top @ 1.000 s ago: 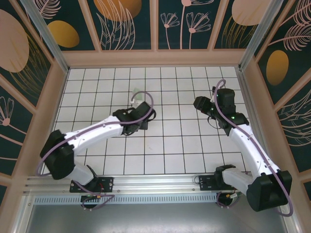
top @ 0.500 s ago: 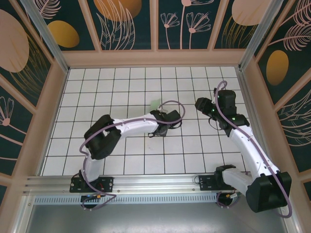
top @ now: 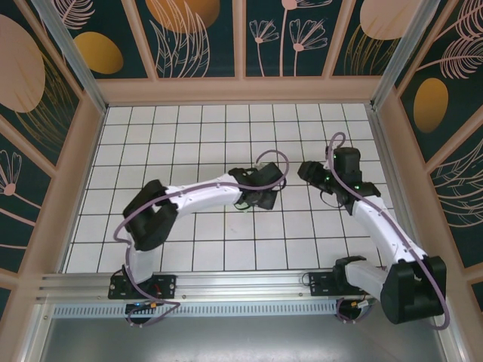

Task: Fold a paper plane with a square sheet of paper (fold left side to right side)
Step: Turn over the paper at the center of the table, then pick up the paper from the center of the table.

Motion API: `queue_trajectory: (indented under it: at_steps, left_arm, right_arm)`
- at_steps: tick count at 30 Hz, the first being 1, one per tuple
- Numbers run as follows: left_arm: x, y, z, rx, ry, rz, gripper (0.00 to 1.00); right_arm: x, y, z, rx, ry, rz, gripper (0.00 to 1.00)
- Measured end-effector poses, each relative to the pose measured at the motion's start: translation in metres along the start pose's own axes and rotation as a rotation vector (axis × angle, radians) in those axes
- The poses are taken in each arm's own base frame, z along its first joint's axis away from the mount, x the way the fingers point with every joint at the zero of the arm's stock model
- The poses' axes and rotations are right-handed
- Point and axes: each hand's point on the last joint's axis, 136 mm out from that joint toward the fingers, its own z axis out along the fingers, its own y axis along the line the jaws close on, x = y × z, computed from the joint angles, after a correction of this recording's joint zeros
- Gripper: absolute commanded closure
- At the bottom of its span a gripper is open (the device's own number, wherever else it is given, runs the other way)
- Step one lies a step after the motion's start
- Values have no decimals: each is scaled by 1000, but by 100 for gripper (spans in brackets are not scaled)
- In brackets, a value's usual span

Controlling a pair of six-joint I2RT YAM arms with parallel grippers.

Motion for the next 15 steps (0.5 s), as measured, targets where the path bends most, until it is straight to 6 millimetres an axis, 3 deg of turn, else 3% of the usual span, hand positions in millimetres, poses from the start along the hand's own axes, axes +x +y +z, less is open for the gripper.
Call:
queue_trajectory:
  at_steps: [3, 6, 10, 15]
  left_arm:
    - [-26, 12, -34, 101, -100, -68, 25]
    - [-43, 47, -54, 160, -187, -162, 24]
    - [-41, 101, -46, 166, -220, -277, 24]
    - [-14, 119, -24, 165, -165, -321, 24]
  right_arm:
    - [26, -1, 22, -24, 101, 24, 51]
    - [50, 9, 42, -53, 183, 20, 51]
    - [69, 15, 66, -56, 240, 17, 46]
    - [72, -1, 97, 12, 269, 66, 40]
